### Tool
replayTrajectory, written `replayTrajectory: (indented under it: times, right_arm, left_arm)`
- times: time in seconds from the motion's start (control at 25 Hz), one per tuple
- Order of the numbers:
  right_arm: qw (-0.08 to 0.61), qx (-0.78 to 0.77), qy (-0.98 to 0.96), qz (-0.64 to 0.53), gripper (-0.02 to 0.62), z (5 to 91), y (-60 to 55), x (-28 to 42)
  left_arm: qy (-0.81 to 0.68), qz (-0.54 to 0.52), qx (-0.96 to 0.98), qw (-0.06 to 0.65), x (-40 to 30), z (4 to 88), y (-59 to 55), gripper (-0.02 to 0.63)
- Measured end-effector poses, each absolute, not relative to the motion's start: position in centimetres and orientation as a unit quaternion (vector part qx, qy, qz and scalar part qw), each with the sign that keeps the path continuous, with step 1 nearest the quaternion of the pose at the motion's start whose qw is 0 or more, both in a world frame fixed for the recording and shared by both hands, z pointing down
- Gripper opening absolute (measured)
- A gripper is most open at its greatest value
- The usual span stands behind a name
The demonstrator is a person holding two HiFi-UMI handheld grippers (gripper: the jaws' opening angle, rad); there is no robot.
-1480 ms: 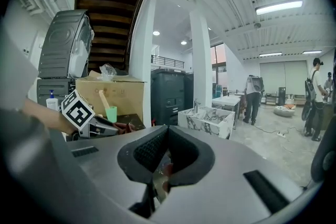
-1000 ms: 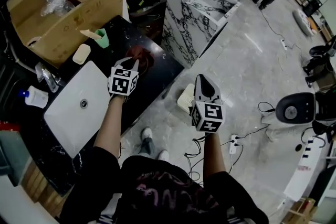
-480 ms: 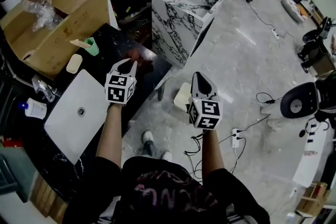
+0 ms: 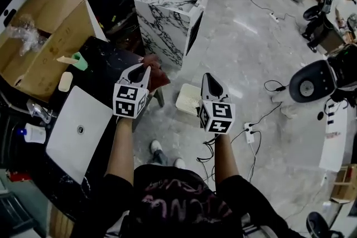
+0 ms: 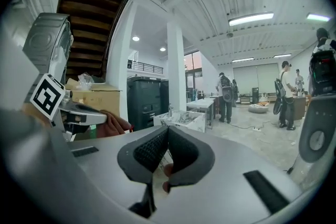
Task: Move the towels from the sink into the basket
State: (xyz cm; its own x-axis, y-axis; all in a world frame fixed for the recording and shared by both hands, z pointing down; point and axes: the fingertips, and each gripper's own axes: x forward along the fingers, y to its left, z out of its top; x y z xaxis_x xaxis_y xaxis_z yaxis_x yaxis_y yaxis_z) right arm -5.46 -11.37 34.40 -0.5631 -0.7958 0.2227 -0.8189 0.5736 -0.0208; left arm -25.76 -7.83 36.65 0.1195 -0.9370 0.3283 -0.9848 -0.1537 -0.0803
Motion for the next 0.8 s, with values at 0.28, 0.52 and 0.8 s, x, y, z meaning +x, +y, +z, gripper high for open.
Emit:
replayTrajectory:
  times: [0.28,0.52,0.8]
  right_arm:
    - [0.095,0.506,-0.855,0.063,0.015,33.9,-11.9,-0.5]
    - [0.098,0.541,-0.833,0.059,0.015,33.6,-12.6,1.6]
    - [0.096,0.576,-0.810,0.059,0.015,33.2,-13.1,1.4]
  left_arm:
    - [-0.598,0.143,0.784,0.081,-20.2,37.0,-9.2,0.044]
    - [-0.563,0.134,0.813,0.068,-17.8,36.3,-10.5,0.044]
    - [-0.526,0.126,0.838,0.066,-17.5,36.3,-11.4,0.044]
